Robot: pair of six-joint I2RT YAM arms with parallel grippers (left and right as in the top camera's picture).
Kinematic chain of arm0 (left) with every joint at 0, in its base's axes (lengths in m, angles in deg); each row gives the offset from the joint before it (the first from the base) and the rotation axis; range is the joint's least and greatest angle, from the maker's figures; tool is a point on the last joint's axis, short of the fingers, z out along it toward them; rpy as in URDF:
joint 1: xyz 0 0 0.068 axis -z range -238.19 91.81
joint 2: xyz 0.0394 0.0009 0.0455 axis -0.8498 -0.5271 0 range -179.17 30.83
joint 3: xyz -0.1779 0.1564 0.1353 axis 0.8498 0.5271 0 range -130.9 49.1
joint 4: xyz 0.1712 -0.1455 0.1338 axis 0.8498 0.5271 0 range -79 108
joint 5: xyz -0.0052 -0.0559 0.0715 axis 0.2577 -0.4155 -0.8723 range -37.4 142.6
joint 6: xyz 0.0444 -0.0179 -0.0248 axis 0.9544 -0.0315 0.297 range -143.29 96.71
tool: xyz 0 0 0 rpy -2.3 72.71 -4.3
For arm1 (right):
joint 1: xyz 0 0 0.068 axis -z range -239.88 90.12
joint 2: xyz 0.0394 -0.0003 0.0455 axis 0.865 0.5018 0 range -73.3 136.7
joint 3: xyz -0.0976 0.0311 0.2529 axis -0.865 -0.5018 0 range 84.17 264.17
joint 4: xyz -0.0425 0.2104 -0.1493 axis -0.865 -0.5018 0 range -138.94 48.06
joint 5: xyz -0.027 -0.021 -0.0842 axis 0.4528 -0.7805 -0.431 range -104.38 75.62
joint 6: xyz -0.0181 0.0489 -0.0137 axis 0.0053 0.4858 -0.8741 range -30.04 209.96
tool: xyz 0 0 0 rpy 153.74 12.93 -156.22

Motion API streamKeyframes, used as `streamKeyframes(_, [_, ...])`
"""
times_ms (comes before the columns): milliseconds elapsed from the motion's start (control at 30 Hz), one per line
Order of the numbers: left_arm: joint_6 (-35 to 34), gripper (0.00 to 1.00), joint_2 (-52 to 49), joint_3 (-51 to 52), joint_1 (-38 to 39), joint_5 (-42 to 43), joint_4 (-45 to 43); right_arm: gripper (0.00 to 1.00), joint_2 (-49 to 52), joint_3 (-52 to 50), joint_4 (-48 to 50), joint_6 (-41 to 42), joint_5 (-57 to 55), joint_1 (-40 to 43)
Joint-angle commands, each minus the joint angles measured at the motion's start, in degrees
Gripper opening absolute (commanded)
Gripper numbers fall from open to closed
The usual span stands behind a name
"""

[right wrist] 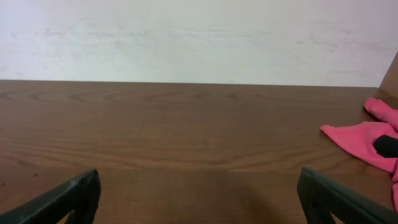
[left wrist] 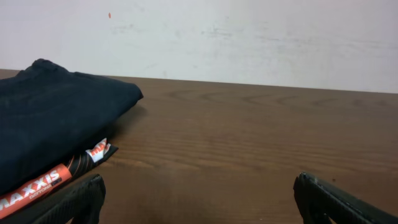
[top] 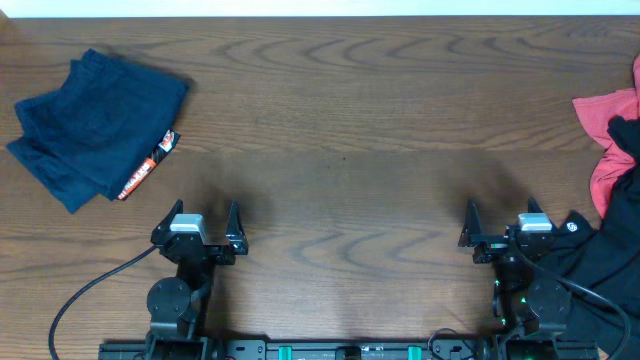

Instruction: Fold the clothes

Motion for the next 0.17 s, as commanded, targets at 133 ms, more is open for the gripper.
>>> streamKeyframes(133, [1.0,0.98,0.3,0.5,-0.2,-0.7,2.7,0.99,-0.2,-0.1,-0.2,-0.9,0.2,0.6])
